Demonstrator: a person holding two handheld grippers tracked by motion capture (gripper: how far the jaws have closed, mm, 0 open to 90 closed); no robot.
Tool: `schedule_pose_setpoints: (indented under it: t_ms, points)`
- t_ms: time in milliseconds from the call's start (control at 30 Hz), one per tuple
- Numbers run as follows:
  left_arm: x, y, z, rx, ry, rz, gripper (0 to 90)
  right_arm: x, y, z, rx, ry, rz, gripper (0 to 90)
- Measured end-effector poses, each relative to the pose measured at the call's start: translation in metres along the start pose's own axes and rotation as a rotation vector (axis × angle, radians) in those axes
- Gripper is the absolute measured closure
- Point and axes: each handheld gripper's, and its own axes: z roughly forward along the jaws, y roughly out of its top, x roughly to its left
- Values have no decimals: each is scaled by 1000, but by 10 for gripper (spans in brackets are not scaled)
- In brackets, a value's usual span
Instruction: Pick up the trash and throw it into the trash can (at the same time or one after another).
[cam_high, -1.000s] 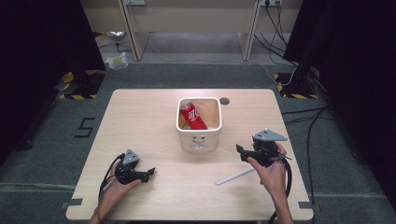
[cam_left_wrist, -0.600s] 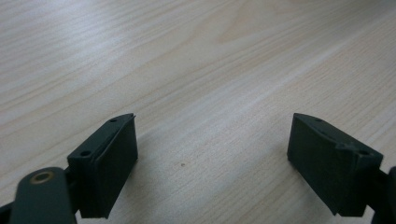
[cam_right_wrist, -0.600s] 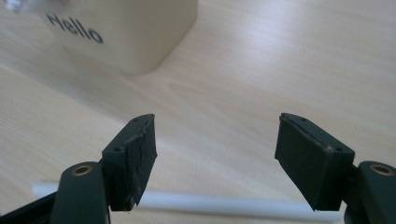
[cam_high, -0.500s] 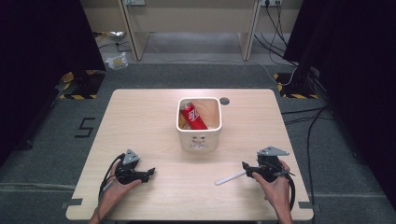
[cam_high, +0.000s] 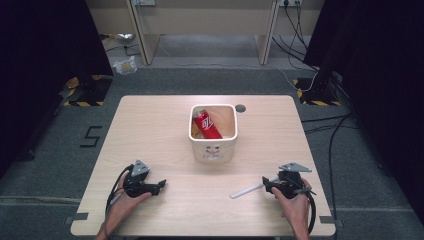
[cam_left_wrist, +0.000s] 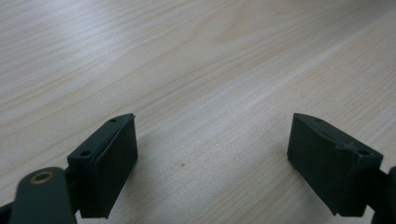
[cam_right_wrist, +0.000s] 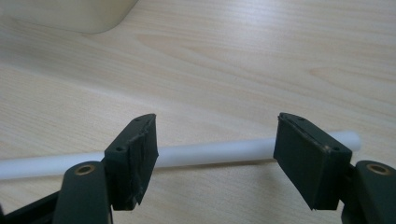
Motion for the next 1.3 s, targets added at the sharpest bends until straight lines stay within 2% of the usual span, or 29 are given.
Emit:
schedule_pose_setpoints:
  t_ms: [167, 433, 567, 767, 933, 1100, 1200, 1300]
  points:
    - [0, 0, 0, 0, 0, 0, 151, 0, -2, 6, -21, 10, 36, 303]
    - [0, 0, 0, 0, 0, 0, 151, 3, -4, 17, -9, -5, 32, 300]
    - [0, 0, 0, 0, 0, 0, 151, 5, 3, 21, -47, 13, 68, 293]
    - [0, 0, 0, 0, 0, 0, 151, 7, 11, 31, -37, -6, 71, 286]
    - [0, 0, 0, 0, 0, 0, 151, 10, 12, 36, -23, -39, 38, 286]
    - [0, 0, 0, 0, 0, 0, 151, 11, 14, 39, -21, -48, 27, 302]
    - [0, 0, 0, 0, 0, 0, 151, 11, 14, 39, -14, -68, -19, 370]
    - [0, 0, 0, 0, 0, 0, 151, 9, 14, 37, -6, -70, -40, 415]
